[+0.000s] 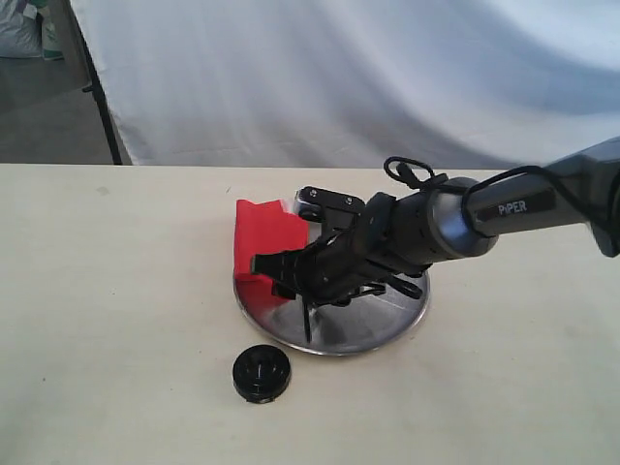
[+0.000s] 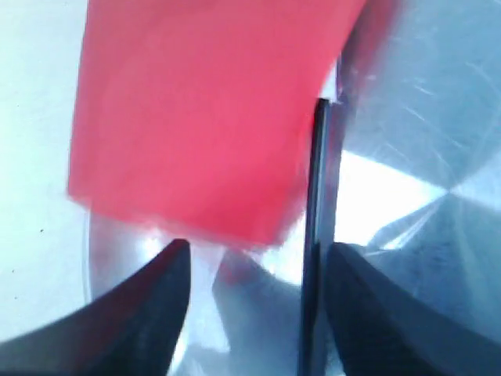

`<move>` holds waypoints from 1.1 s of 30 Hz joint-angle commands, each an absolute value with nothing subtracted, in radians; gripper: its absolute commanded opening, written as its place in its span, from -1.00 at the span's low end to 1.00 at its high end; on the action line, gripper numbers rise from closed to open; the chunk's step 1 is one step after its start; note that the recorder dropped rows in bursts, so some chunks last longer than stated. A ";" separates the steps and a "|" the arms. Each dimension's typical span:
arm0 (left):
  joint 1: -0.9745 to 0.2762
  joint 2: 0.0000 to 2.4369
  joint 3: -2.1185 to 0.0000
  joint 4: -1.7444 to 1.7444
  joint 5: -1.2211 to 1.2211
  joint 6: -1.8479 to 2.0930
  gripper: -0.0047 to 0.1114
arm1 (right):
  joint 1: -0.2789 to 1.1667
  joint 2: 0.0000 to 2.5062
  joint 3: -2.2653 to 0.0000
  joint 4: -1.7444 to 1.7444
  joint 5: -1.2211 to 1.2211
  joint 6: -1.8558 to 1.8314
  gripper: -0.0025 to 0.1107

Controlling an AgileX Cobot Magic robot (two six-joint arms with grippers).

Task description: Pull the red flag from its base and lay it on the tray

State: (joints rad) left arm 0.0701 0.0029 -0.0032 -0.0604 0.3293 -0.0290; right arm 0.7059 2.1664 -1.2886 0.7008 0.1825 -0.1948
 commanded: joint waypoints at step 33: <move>0.071 0.000 0.000 -0.055 0.326 -0.031 -0.92 | 1.055 0.831 -0.272 0.529 -0.327 -0.412 -0.96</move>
State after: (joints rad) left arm 0.0701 0.0029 -0.0032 -0.0604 0.3293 -0.0290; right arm 1.0197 0.9161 -0.3617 0.5322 -0.2803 -0.4021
